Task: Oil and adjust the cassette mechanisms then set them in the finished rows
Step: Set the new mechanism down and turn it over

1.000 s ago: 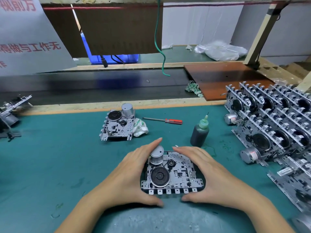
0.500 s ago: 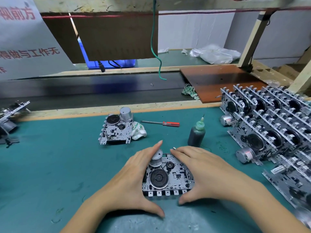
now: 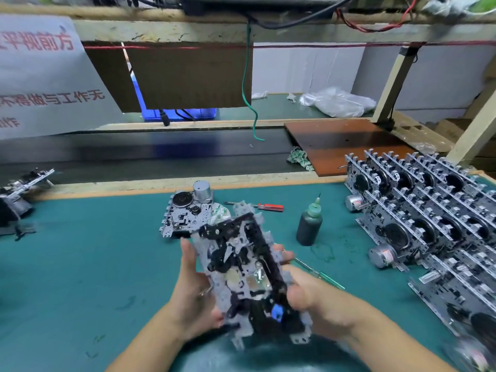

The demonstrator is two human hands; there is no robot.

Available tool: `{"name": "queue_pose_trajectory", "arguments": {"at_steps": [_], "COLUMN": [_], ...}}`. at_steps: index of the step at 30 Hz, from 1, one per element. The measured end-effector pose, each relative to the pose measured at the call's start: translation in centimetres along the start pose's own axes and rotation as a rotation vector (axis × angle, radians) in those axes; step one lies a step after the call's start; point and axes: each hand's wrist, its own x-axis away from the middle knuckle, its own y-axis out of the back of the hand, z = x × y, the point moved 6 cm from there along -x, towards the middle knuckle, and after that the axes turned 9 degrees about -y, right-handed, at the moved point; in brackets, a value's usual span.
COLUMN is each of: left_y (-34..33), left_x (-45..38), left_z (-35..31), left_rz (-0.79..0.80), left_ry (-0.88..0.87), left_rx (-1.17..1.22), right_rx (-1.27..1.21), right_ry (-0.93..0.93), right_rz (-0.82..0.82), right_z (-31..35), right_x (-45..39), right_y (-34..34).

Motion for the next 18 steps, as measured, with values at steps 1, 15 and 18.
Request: {"name": "queue_pose_trajectory", "arguments": {"at_steps": [1,15,18], "left_y": [-1.3,2.7,3.6], "left_x": [0.0,-0.8,-0.9], "left_z": [0.0,0.2,1.0], "left_rz": [0.085,-0.277,-0.386], "left_ry": [-0.037,0.007,0.007], "left_rx": [0.075,0.147,0.144], "right_rx": [-0.025,1.21,1.038], "right_ry": [-0.003,-0.236,-0.165], "right_rz": [0.035,-0.859,-0.722], "right_z": [-0.6,-2.2,-2.6], "right_x": [-0.3,-1.4,-1.9], "right_y": [-0.7,7.9,8.4]}}
